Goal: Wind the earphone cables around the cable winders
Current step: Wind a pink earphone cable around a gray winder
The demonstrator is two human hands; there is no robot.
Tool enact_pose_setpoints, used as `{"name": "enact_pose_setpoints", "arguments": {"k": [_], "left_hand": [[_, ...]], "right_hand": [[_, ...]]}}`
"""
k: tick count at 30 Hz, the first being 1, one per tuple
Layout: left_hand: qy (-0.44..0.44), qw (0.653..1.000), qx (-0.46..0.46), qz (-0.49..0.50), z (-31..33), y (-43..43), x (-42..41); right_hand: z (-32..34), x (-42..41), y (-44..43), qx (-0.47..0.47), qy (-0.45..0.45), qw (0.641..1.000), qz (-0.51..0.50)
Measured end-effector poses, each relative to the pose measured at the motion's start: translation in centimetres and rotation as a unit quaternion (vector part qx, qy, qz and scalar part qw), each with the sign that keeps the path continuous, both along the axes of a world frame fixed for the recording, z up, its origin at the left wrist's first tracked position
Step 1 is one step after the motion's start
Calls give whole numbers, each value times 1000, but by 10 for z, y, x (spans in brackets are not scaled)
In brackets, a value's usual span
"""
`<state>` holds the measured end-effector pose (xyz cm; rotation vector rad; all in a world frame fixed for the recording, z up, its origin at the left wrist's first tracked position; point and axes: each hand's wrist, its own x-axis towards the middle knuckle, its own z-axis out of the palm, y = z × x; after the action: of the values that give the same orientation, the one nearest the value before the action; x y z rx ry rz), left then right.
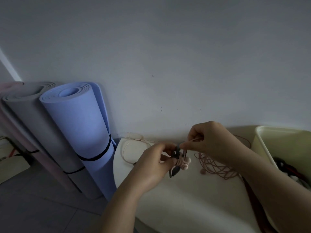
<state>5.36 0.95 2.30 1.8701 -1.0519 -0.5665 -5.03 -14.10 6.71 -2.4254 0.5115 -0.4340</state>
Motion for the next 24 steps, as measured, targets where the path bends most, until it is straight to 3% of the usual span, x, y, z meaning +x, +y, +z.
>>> {"name": "enact_pose_setpoints", "arguments": {"k": [9, 12, 15, 17, 19, 24], "left_hand": [[38, 996, 52, -57, 5, 16, 14], [108, 990, 5, -85, 11, 17, 13], [217, 970, -93, -57, 12, 15, 12], [300, 941, -151, -26, 11, 11, 10], [398, 894, -208, 9, 12, 6, 9], [566, 749, -312, 146, 12, 0, 15]], "right_hand": [[-9, 1, -10, 127, 43, 987, 89], [-20, 2, -18, 179, 25, 980, 84], [-35, 8, -15, 325, 9, 938, 121], [-40, 16, -4, 381, 0, 918, 107], [-44, 24, 7, 363, -19, 930, 63], [-41, 28, 27, 142, 12, 988, 54]]}}
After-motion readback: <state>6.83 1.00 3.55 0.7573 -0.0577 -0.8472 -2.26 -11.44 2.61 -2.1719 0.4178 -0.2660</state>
